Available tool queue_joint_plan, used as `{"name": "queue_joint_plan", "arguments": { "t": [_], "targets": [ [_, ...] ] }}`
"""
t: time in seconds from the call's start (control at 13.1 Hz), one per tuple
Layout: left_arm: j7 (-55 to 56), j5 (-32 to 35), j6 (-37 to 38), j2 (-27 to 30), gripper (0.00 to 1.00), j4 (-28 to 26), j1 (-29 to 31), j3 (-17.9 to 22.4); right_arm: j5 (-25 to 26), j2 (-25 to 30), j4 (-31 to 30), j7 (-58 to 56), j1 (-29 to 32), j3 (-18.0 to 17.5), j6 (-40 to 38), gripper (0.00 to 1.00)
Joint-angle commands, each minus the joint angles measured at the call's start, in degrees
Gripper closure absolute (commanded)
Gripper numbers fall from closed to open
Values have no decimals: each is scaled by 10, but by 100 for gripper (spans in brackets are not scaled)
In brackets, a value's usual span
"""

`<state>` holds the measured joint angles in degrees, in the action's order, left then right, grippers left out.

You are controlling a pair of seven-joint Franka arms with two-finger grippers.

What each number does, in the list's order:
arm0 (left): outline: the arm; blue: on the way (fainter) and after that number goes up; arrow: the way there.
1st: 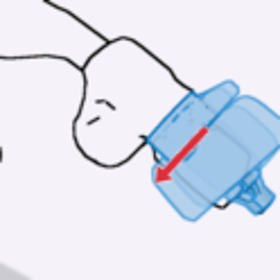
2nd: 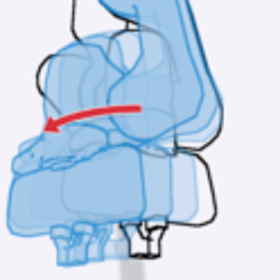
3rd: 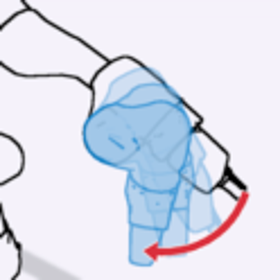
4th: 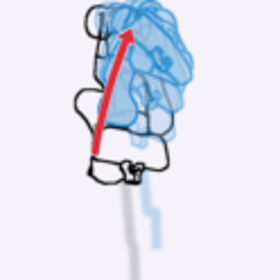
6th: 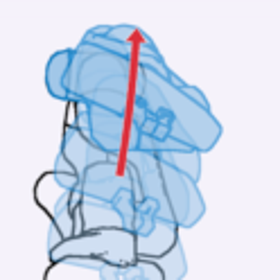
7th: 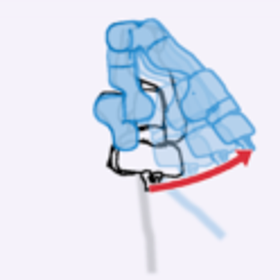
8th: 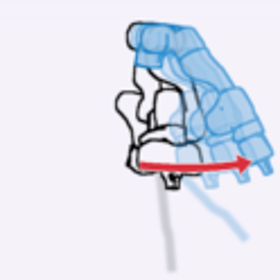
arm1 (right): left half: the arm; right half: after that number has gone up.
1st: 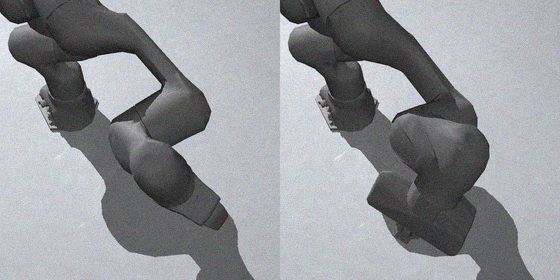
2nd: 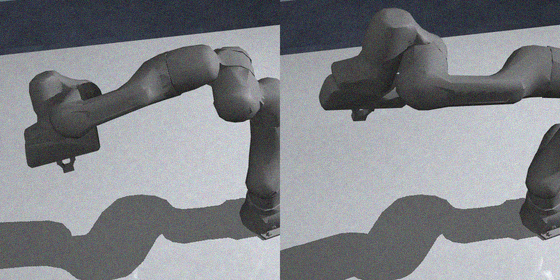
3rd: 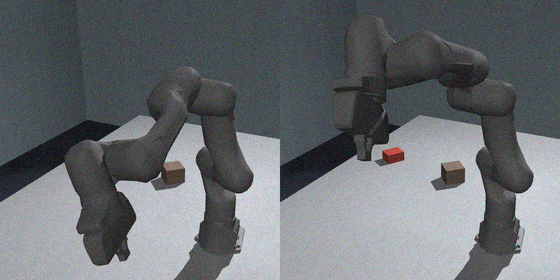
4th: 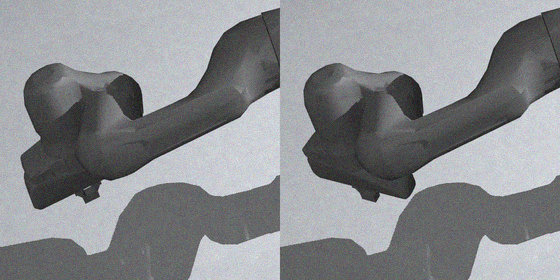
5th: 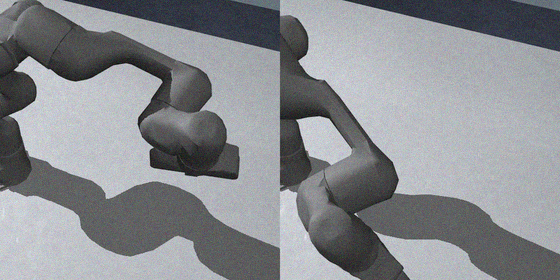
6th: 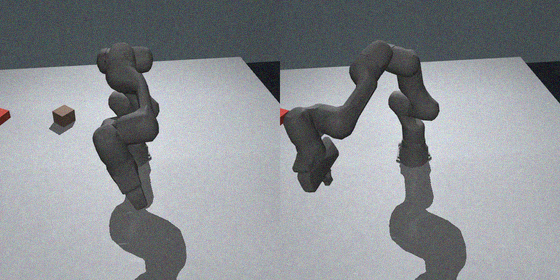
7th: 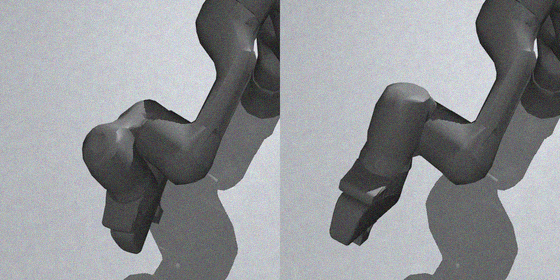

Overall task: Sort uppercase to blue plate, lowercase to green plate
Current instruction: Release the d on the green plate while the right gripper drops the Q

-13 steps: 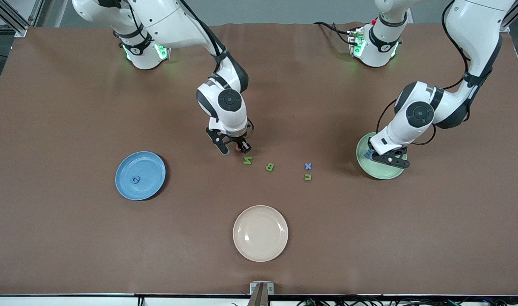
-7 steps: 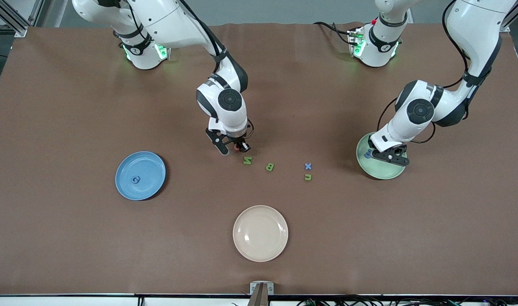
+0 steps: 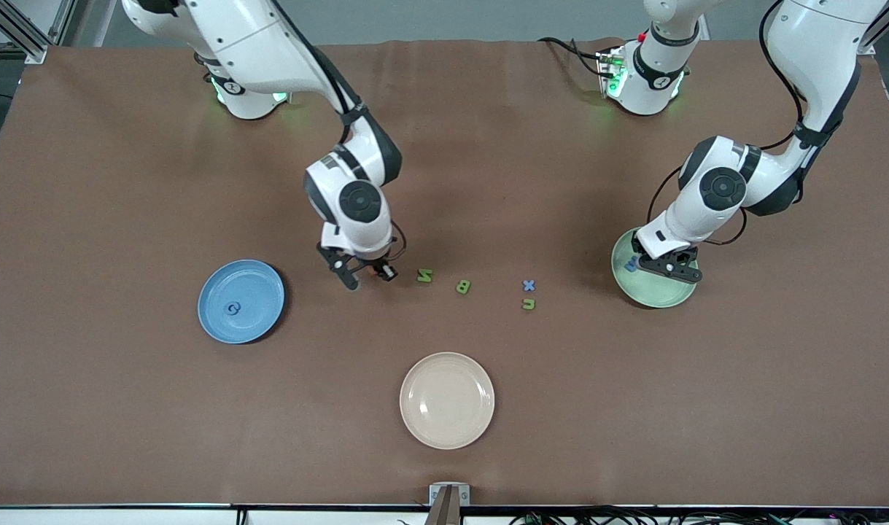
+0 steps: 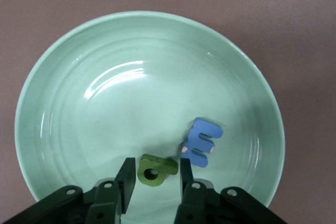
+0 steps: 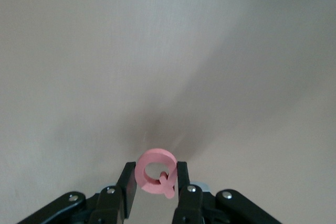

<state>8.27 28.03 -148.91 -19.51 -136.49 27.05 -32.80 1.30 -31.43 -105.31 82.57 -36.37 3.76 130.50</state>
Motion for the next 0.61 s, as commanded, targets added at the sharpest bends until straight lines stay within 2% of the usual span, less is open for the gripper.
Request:
{"name": "queue_joint_plan", "arguments": {
  "t": [0.0,0.23,0.53],
  "targets": [
    [-8,11,-2,18,1,-3,11,-16,2,76,-17,-114,78,-11,-84,100],
    [31,9,5,16,1,31,9,-48,1,103,-28,-217,155,-10,-147,98],
    [194,3,82,-21,1,111,-15,-111,3,98,-58,-275,234,-10,-109,98]
  ]
}}
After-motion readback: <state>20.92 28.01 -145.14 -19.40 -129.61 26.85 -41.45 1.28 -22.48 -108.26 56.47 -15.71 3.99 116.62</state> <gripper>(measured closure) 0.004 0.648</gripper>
